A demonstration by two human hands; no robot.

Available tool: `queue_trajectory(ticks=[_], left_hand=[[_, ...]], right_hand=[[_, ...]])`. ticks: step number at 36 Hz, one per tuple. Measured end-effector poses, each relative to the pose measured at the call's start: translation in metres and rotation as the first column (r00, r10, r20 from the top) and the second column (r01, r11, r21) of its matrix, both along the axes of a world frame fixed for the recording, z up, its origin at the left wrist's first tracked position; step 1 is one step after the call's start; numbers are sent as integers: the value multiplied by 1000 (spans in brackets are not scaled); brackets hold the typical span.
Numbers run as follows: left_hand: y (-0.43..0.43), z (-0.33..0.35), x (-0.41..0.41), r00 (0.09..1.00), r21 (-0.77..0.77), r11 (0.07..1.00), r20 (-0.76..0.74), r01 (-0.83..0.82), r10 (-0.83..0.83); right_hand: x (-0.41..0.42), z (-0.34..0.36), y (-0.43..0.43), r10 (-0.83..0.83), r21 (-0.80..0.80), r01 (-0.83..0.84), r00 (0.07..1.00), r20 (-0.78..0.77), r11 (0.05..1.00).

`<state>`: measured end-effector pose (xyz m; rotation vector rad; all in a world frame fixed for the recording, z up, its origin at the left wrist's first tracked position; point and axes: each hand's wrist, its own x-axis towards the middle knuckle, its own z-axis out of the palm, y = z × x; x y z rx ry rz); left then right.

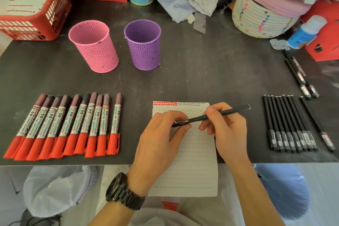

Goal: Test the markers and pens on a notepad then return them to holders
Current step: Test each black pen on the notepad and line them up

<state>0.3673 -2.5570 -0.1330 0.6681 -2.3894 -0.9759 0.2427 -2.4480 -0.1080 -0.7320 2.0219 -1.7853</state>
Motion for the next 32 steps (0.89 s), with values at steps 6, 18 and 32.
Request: queue_trajectory(ticks=[6, 18, 32], left_hand=[[1, -1, 2, 999, 0, 1000, -31, -9, 9], [0, 6, 5, 997, 62, 997, -59, -46, 50], [5, 8, -1, 977, -180, 983, 214, 24, 15]], right_hand=[[-1, 0, 2, 109, 10, -109, 992, -56, 994], [-2, 0, -1, 228, 69, -223, 972, -64, 972], [-40, 23, 43, -26, 104, 14, 992, 121, 994]])
